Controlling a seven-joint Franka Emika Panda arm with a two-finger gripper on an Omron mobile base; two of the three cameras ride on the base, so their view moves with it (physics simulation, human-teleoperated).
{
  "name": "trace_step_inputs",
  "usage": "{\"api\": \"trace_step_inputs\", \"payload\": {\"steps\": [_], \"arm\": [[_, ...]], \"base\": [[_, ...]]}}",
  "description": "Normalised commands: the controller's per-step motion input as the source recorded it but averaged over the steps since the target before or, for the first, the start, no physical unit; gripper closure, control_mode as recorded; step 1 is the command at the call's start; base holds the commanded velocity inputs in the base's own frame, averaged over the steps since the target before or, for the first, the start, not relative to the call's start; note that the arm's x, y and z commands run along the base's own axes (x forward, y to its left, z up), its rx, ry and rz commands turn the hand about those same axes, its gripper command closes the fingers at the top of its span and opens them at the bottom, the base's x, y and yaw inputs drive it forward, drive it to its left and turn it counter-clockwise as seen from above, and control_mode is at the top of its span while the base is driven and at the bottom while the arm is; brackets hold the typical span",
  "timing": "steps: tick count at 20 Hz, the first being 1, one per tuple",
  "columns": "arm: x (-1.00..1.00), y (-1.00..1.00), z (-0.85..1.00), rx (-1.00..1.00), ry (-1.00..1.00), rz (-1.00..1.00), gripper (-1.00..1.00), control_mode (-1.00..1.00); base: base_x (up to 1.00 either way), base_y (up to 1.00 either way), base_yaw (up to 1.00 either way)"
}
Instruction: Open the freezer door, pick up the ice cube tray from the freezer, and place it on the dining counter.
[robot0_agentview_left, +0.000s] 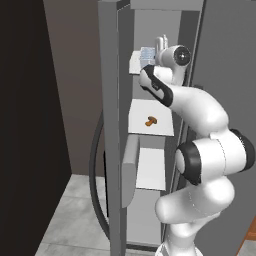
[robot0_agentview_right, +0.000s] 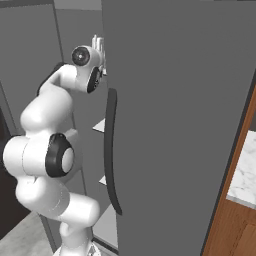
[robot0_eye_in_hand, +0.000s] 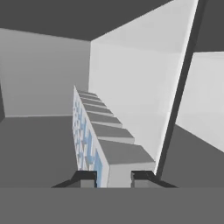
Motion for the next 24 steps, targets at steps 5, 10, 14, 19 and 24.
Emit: {"api": "trace_step_inputs", "payload": {"steps": [5,10,14,19,24], "arm": [[-0.62,0.03,0.24,0.0,-0.07,0.04,1.0,-1.0],[-0.53,0.01,0.08,0.0,0.0,0.06,1.0,-1.0],[-0.47,0.0,0.05,0.0,0.0,0.05,1.0,-1.0],[-0.63,-0.01,0.12,0.0,0.06,0.04,1.0,-1.0],[-0.63,0.0,0.09,0.0,0.11,0.0,1.0,-1.0]], "base": [[0.0,0.0,0.0],[0.0,0.0,0.0],[0.0,0.0,0.0],[0.0,0.0,0.0],[0.0,0.0,0.0]]}}
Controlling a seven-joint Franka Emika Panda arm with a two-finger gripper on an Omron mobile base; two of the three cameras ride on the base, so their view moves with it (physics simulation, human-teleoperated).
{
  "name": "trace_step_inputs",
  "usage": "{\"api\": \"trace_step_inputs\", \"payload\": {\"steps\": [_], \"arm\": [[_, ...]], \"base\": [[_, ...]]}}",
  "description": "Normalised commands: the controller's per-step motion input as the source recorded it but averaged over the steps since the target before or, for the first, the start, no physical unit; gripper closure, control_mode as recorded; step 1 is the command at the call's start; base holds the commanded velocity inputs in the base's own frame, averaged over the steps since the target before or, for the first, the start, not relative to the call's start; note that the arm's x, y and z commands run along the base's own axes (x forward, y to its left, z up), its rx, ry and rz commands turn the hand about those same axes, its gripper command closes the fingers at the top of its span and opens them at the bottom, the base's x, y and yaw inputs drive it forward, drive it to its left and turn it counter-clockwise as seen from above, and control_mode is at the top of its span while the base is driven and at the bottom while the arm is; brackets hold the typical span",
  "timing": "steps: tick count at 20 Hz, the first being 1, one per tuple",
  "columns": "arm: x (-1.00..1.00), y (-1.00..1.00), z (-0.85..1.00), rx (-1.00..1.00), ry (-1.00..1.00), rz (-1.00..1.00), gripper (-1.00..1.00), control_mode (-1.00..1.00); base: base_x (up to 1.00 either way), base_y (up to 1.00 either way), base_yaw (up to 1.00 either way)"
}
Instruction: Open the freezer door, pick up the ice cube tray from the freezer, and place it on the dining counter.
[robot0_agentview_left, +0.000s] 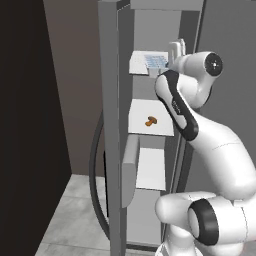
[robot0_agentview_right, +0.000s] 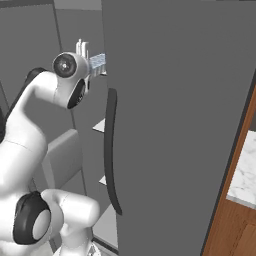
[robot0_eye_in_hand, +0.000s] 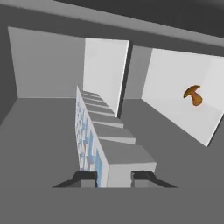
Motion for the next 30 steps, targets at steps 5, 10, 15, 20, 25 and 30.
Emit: {"api": "trace_step_inputs", "payload": {"steps": [5,10,15,20,25,30], "arm": [[-0.67,0.02,0.01,-0.01,0.12,0.0,1.0,-1.0],[-0.79,0.0,0.0,0.0,0.02,0.01,1.0,-1.0],[-0.76,0.0,0.0,0.0,0.0,0.02,1.0,-1.0],[-0.75,0.0,0.0,0.0,0.0,0.02,1.0,-1.0],[-0.73,0.02,0.0,0.0,0.0,0.01,1.0,-1.0],[-0.64,0.03,0.0,0.0,0.0,0.0,1.0,-1.0]], "base": [[0.0,0.0,0.0],[0.0,0.0,0.0],[0.0,0.0,0.0],[0.0,0.0,0.0],[0.0,0.0,0.0],[0.0,0.0,0.0]]}}
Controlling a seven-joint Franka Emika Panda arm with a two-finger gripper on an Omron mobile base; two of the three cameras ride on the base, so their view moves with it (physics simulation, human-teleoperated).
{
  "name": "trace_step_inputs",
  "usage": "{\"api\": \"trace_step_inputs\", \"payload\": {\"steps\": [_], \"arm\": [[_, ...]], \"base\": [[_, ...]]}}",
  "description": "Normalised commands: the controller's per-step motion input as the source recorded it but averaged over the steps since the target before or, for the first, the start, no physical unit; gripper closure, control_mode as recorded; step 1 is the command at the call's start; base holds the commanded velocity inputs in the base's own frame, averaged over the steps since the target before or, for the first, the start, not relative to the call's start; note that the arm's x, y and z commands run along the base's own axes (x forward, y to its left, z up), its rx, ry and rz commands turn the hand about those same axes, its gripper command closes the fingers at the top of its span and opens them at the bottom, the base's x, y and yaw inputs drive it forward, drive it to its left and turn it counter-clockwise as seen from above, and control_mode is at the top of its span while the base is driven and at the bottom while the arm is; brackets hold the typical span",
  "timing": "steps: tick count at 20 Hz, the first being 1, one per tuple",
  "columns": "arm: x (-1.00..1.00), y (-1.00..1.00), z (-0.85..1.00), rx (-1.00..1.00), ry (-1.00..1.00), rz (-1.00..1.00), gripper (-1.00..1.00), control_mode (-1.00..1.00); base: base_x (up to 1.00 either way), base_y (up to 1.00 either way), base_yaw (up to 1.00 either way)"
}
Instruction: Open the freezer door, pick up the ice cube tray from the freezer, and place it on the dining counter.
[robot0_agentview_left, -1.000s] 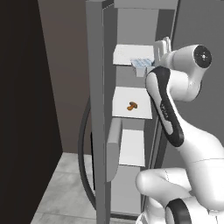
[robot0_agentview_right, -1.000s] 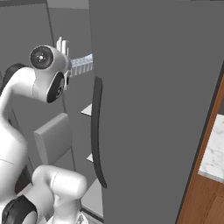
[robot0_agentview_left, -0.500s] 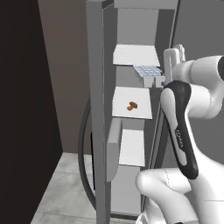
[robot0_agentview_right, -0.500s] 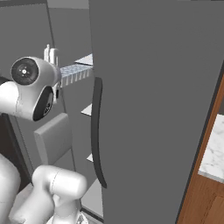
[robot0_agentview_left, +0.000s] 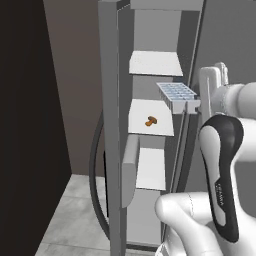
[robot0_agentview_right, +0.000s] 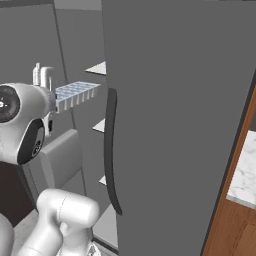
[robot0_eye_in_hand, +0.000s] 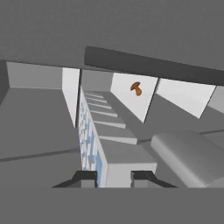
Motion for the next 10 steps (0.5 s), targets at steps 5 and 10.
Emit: {"api": "trace_step_inputs", "payload": {"steps": [5,10], "arm": [[-0.59,0.01,0.0,0.0,0.0,0.0,1.0,-1.0],[-0.51,0.0,0.0,0.0,0.0,0.0,1.0,-1.0]], "base": [[0.0,0.0,0.0],[0.0,0.0,0.0]]}}
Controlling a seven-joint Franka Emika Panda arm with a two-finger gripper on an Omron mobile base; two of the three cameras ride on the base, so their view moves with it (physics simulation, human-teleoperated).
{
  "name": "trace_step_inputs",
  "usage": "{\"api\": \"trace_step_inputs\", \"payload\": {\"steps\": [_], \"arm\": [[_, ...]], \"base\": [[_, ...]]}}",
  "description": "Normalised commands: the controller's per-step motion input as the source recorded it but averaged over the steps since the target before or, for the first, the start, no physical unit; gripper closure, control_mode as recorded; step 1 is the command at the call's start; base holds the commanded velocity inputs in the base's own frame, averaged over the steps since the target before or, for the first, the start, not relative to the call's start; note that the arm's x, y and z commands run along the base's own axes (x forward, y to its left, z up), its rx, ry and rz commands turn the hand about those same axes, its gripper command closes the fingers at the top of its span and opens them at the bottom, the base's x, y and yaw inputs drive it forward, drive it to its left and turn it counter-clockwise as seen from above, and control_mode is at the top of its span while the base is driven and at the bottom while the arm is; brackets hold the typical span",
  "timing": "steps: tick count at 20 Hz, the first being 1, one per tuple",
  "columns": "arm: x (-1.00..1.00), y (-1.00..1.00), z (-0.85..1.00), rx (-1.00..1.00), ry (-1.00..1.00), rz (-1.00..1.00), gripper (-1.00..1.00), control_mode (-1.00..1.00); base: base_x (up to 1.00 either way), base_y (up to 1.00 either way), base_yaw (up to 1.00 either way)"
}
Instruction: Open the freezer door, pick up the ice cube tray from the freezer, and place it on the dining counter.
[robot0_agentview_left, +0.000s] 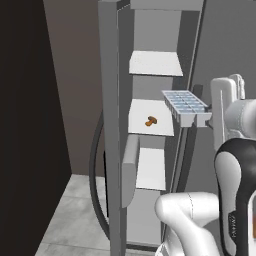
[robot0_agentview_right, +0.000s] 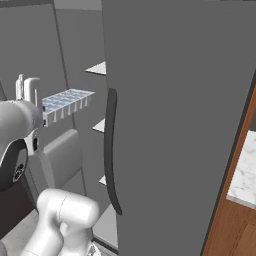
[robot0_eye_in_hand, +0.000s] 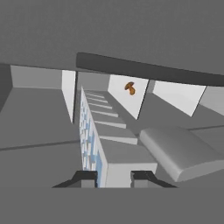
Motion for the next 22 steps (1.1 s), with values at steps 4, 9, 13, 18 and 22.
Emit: {"api": "trace_step_inputs", "payload": {"steps": [4,9,13,18,22], "arm": [[-0.37,0.0,0.0,0.0,0.0,0.0,1.0,-1.0],[-0.19,0.0,0.0,0.0,0.0,0.0,1.0,-1.0],[-0.11,0.0,0.0,0.0,0.0,0.0,1.0,-1.0],[0.0,0.0,0.01,0.0,0.0,0.0,1.0,-1.0],[0.0,0.0,0.08,0.0,0.0,0.0,1.0,-1.0]], "base": [[0.0,0.0,0.0],[0.0,0.0,0.0],[0.0,0.0,0.0],[0.0,0.0,0.0],[0.0,0.0,0.0]]}}
